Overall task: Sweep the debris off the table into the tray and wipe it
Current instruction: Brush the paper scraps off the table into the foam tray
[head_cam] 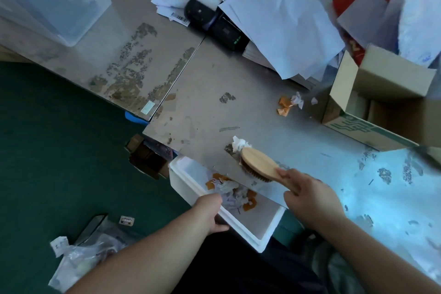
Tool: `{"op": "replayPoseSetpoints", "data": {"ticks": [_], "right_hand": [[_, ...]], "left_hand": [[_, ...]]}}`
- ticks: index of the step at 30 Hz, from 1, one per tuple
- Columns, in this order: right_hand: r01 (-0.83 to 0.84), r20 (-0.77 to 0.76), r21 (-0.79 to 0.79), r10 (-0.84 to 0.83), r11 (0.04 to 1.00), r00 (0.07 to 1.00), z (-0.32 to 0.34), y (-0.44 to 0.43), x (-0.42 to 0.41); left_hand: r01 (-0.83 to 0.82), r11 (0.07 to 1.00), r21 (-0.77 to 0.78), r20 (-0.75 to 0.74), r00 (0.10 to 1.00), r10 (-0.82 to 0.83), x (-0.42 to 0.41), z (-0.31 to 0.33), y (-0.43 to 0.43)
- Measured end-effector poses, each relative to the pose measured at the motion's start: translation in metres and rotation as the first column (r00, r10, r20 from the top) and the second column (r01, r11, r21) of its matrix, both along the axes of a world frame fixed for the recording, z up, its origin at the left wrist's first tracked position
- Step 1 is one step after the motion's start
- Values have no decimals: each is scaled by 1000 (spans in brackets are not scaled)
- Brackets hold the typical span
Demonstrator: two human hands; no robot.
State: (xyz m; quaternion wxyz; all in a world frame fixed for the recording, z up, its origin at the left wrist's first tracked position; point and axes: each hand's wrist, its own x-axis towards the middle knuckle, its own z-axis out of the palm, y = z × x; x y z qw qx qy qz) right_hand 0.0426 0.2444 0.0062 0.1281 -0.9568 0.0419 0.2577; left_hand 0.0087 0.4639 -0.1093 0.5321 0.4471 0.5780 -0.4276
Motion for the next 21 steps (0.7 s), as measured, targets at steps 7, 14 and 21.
{"op": "replayPoseSetpoints", "data": {"ticks": [7,14,21], "right_hand": [[-32,-120,-16,30,999,992,10,-5,-34],[143,-69,54,-139,988,988,16,-16,-31],[231,134,138,-250,963,959,7,-27,23]], "left_hand": [[-14,999,-36,15,1000,15,3,6,-11],[-70,997,-19,6,998,70,2,4,-16],[-68,998,-6,-1,998,68,1,5,-14]]}}
